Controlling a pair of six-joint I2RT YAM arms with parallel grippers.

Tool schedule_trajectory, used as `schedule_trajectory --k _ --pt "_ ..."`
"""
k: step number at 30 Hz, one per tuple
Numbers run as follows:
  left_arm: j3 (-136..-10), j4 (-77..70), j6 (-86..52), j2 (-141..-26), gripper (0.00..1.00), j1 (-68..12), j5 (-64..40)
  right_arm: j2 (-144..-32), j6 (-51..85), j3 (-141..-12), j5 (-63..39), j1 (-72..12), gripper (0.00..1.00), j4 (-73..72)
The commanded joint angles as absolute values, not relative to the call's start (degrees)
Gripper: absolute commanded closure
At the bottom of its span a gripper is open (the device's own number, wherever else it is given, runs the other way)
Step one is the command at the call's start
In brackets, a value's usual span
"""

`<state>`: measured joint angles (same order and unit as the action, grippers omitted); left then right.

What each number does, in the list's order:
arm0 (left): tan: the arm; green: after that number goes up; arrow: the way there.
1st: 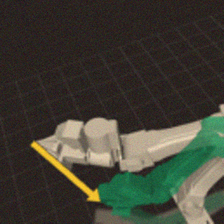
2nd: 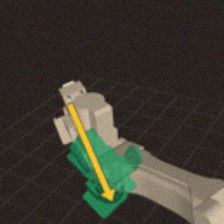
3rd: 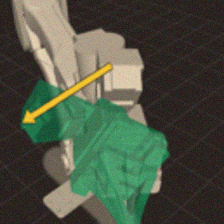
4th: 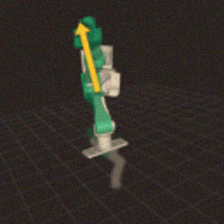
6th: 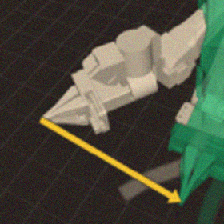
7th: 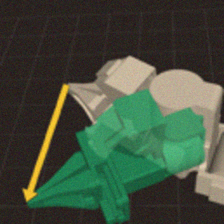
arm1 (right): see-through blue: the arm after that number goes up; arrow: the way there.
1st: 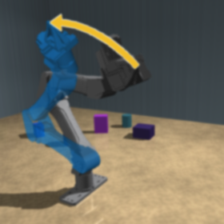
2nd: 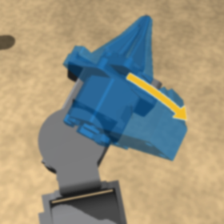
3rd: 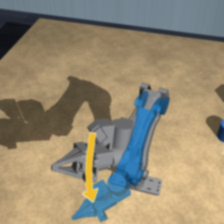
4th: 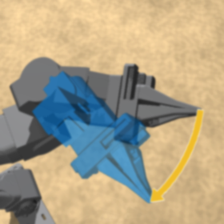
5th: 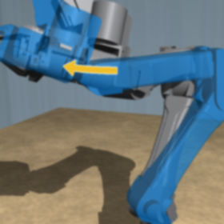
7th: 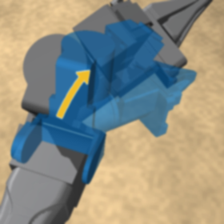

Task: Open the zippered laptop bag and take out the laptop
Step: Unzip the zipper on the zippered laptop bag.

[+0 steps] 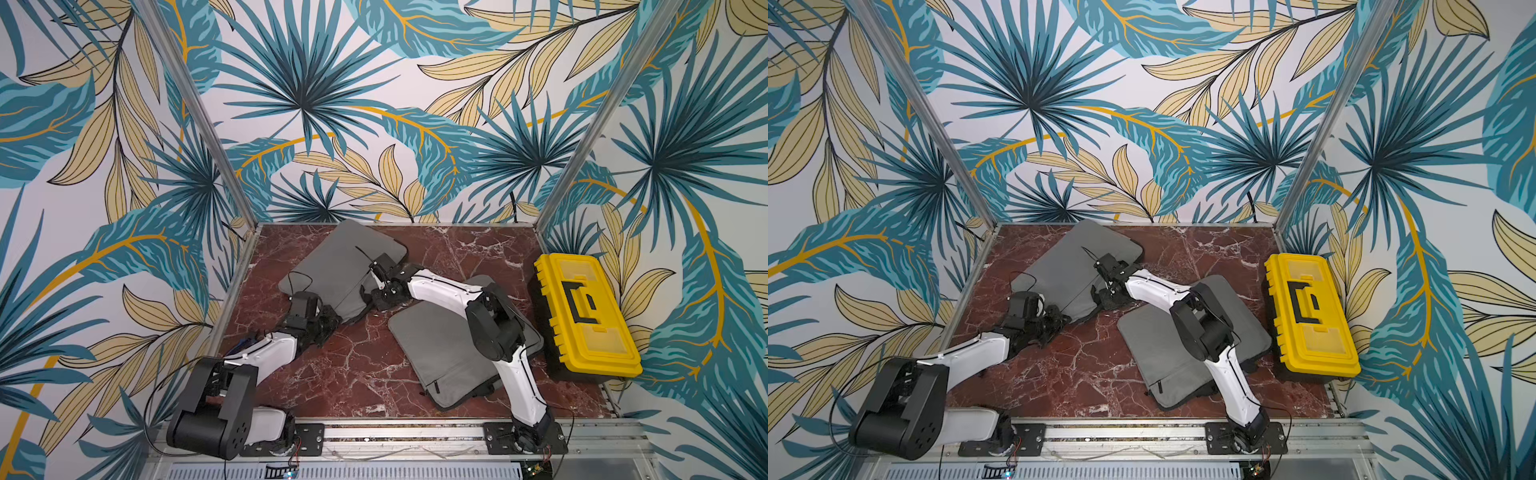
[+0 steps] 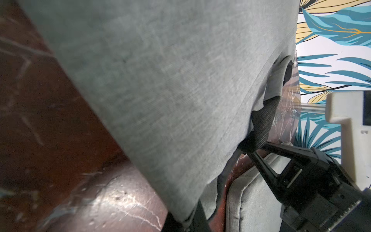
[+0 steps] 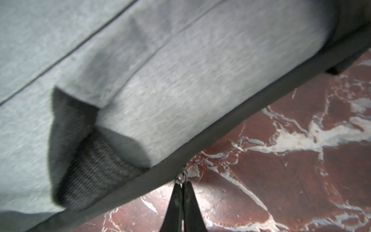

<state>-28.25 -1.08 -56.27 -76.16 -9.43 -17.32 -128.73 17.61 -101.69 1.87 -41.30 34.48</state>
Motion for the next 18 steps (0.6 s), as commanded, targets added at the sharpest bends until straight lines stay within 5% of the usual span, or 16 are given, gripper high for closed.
schedule_trajectory --k 1,18 --pt "-27.2 2.3 -54.0 -74.1 1.0 -6.8 -10.3 -129.2 19.1 -101.6 7.6 -38.5 1.0 39.2" --pt "-26.5 2.5 -53.3 -73.4 1.0 -3.3 -9.0 -128.5 19.3 -100.7 9.1 -37.5 1.0 39.5"
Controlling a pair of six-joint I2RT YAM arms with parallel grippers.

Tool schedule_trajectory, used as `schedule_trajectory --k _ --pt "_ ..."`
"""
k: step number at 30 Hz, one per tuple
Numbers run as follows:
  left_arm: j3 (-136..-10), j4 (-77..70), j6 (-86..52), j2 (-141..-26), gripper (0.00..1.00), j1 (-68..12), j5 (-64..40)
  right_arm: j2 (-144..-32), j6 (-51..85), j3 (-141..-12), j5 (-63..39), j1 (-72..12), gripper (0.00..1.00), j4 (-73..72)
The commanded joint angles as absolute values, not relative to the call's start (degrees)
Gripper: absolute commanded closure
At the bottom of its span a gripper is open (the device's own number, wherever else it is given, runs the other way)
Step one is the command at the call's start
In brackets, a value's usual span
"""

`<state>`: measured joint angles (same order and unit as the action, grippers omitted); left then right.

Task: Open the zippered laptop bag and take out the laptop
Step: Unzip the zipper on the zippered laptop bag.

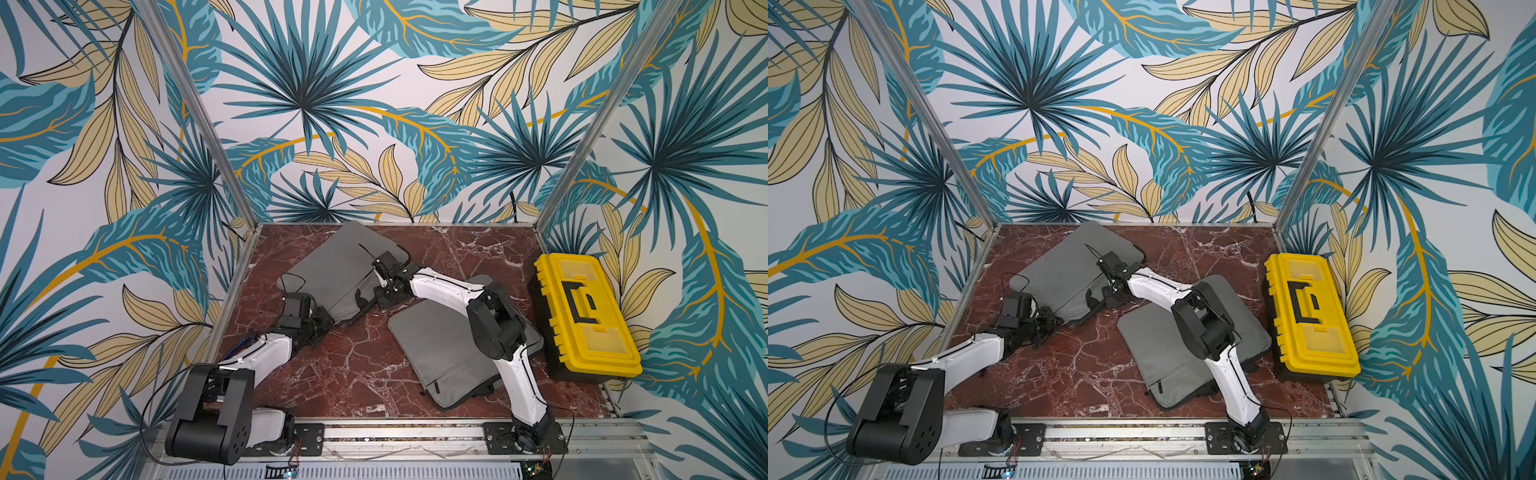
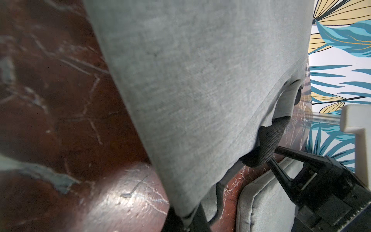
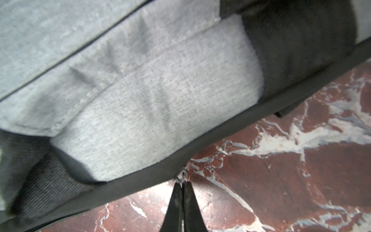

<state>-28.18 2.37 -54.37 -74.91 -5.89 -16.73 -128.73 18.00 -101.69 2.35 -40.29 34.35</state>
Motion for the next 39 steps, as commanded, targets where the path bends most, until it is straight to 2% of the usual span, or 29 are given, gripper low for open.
schedule_trajectory --k 1,39 --pt "-26.5 2.5 -53.3 -73.5 1.0 -3.1 -9.0 -128.3 19.4 -100.6 9.1 -37.4 1.0 39.4" --pt "-26.7 2.4 -51.9 -73.6 1.0 5.5 -10.5 -126.7 19.4 -98.1 9.8 -35.6 1.0 39.1"
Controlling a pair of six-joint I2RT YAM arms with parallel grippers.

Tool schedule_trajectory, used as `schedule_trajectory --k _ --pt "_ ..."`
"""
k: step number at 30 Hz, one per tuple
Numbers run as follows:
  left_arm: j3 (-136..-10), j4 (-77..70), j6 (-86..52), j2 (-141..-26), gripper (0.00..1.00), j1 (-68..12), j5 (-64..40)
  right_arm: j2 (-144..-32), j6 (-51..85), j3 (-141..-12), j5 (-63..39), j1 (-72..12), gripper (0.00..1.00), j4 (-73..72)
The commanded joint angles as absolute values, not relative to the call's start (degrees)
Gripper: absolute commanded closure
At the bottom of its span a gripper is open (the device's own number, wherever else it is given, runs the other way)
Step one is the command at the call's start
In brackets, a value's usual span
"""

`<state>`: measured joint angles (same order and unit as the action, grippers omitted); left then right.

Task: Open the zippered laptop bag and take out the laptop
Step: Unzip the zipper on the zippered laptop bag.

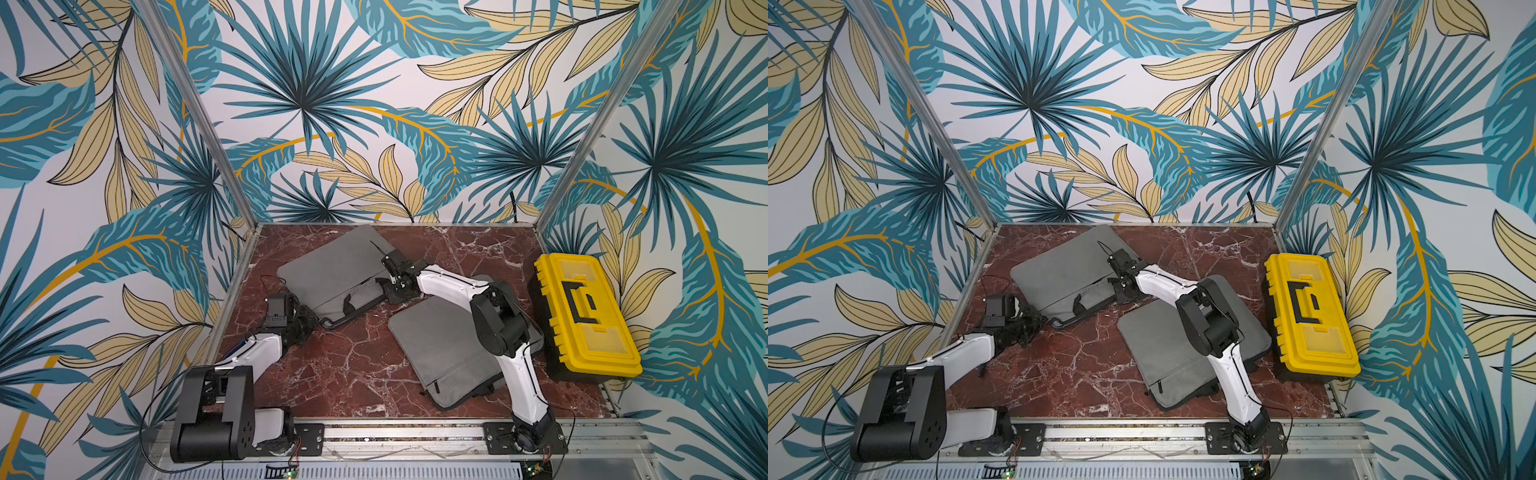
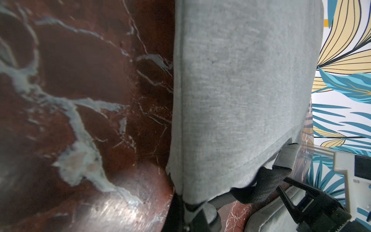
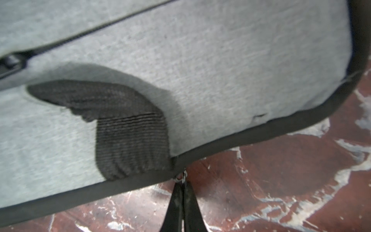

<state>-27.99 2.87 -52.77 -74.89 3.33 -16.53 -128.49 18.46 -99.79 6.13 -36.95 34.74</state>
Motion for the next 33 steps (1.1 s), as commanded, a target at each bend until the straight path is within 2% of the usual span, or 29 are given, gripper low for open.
schedule_trajectory --k 1,33 --pt "-26.8 2.4 -51.9 -73.6 1.0 5.7 -10.5 -126.7 19.4 -98.1 9.9 -35.6 1.0 39.1" --pt "-30.7 2.4 -50.0 -76.2 1.0 12.1 -10.0 -125.1 19.3 -96.2 10.3 -33.8 1.0 38.4"
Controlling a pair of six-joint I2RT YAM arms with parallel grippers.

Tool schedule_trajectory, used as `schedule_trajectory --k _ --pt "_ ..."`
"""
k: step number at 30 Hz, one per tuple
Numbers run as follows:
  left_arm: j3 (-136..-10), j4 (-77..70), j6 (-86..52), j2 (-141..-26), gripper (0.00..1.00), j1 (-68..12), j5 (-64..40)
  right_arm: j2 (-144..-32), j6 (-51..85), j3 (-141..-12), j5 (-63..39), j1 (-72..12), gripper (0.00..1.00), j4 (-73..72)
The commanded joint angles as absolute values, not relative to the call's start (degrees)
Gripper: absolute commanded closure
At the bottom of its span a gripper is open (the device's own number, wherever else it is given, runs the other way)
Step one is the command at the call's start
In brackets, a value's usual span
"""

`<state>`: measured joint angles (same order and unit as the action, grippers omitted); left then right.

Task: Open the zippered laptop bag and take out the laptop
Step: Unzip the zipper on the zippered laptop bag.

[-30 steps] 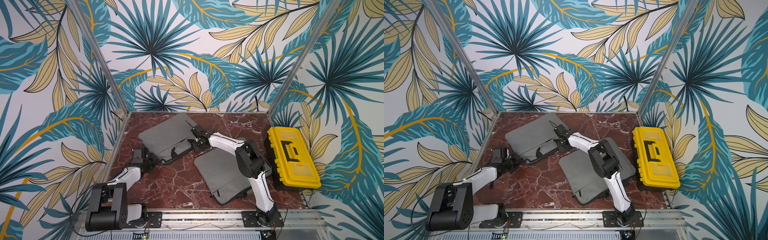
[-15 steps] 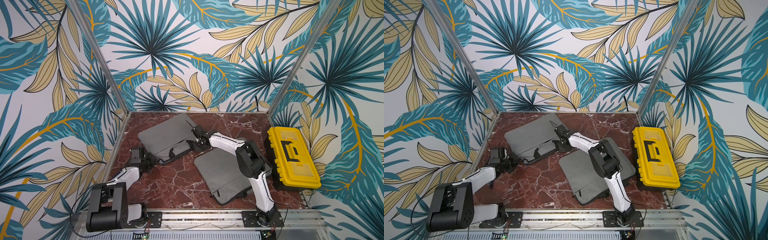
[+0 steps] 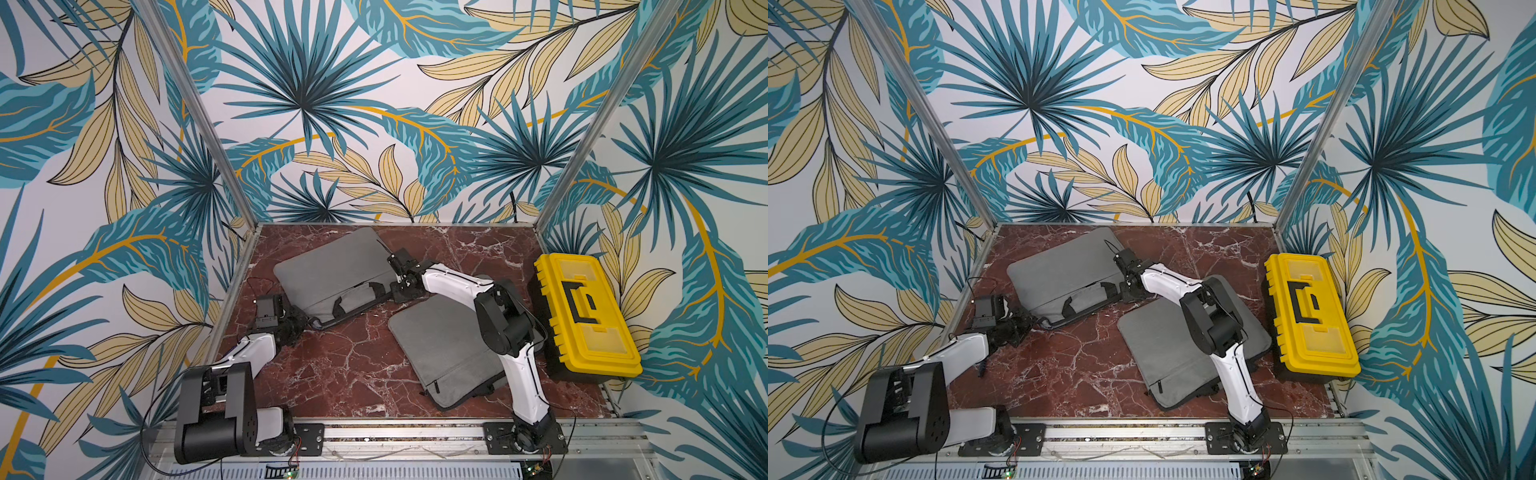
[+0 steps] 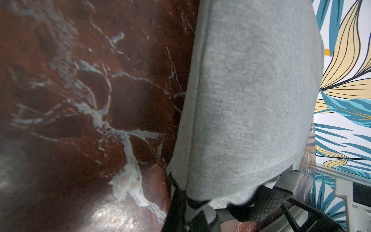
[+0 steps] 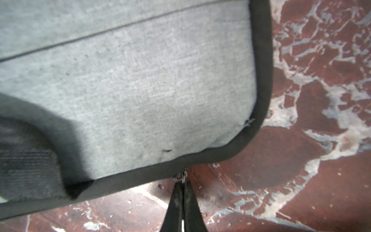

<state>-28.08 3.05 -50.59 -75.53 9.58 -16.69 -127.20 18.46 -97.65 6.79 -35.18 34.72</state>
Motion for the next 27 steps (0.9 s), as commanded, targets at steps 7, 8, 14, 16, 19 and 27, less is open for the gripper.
schedule_trajectory --k 7,8,14,16,19,27 --pt "-31.7 2.0 -49.7 -77.0 1.0 13.8 -10.0 -124.6 19.2 -95.8 11.0 -33.2 1.0 38.6" --pt "-31.8 2.0 -49.7 -77.1 1.0 14.1 -10.0 -124.6 19.2 -95.7 11.0 -33.1 1.0 38.7" --pt "-32.8 0.9 -49.4 -78.9 1.0 15.6 -10.1 -124.1 18.9 -95.5 11.7 -32.6 1.0 38.9" --pt "-33.3 0.4 -49.4 -79.8 1.0 15.9 -10.2 -123.9 18.8 -95.4 11.9 -32.4 1.0 38.9" --pt "-34.0 -0.3 -49.4 -81.4 1.0 16.3 -10.3 -123.6 18.6 -95.3 11.9 -32.4 1.0 39.0" --pt "-38.1 -3.0 -48.9 -86.5 1.0 16.9 -11.5 -123.4 18.1 -94.4 8.1 -32.6 1.0 38.1"
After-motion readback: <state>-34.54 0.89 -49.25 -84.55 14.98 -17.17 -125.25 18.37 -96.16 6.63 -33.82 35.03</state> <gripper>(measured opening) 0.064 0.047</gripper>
